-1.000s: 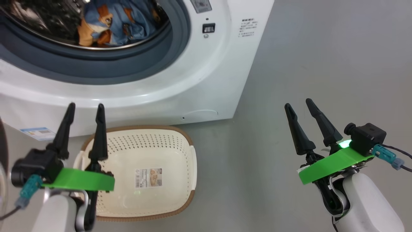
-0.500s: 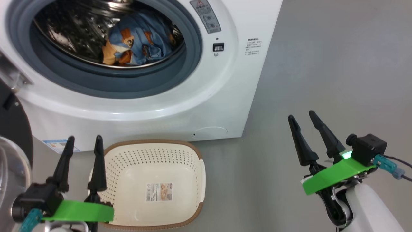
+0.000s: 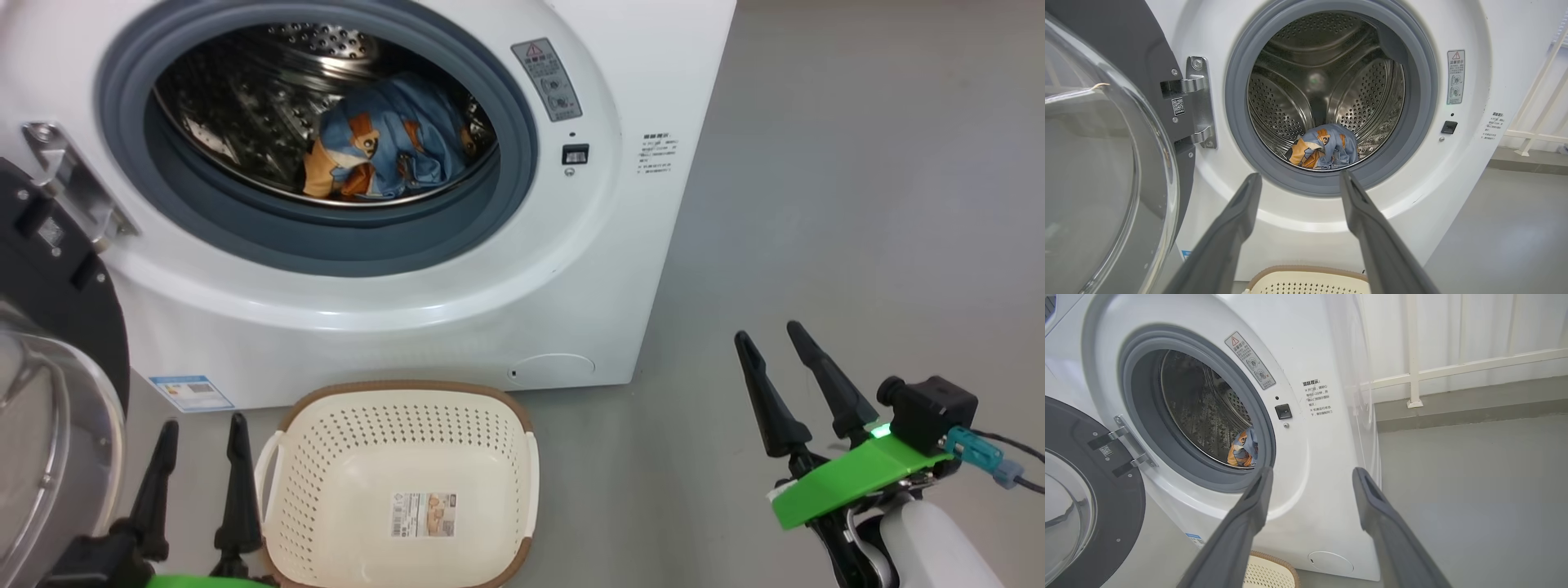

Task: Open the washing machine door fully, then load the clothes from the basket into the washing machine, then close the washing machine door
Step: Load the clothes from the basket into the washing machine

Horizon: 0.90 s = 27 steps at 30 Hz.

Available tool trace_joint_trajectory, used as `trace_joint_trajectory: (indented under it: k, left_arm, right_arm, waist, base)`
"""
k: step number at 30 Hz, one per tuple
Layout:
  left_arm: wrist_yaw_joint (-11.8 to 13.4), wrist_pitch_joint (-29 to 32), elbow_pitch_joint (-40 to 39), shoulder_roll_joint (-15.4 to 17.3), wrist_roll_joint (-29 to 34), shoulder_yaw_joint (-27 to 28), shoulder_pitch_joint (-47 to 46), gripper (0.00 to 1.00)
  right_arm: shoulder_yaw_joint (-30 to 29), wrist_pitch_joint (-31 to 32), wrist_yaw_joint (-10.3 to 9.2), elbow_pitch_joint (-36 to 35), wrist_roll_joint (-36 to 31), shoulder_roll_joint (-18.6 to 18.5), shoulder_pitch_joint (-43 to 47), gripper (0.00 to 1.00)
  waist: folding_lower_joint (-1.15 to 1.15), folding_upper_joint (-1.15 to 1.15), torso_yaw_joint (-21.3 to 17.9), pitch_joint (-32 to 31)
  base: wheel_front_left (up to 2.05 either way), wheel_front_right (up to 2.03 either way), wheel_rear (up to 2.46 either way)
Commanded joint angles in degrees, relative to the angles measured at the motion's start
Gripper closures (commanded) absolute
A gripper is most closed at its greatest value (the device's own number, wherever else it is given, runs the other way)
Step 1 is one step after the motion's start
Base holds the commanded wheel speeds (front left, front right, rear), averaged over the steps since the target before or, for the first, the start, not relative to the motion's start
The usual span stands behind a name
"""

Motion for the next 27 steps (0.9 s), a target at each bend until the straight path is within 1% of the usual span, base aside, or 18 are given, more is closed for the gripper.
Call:
trace_joint_trajectory:
  k: [1,11,27]
  left_arm:
    - [-0.15,-0.46,-1.69,0.47,0.63,2.26,0.09,0.00]
    - [-0.57,-0.46,-1.35,-0.99,0.98,3.48,2.81,0.00]
    - [-1.87,-0.46,-0.61,-1.98,1.30,4.23,2.84,0.00]
  right_arm:
    - [0.90,-0.68,0.09,-1.32,-0.36,-0.47,0.70,0.00]
    - [1.17,-0.68,0.09,-0.75,-1.07,-0.44,2.79,0.00]
    - [1.64,-0.68,0.09,-0.02,-1.83,-0.75,2.98,0.00]
  waist:
    - [0.00,0.00,0.36,-0.87]
    - [0.00,0.00,0.53,-3.00]
    - [0.00,0.00,0.50,-3.41]
  base:
    - [0.00,0.00,0.00]
    - [0.00,0.00,0.00]
    - [0.00,0.00,0.00]
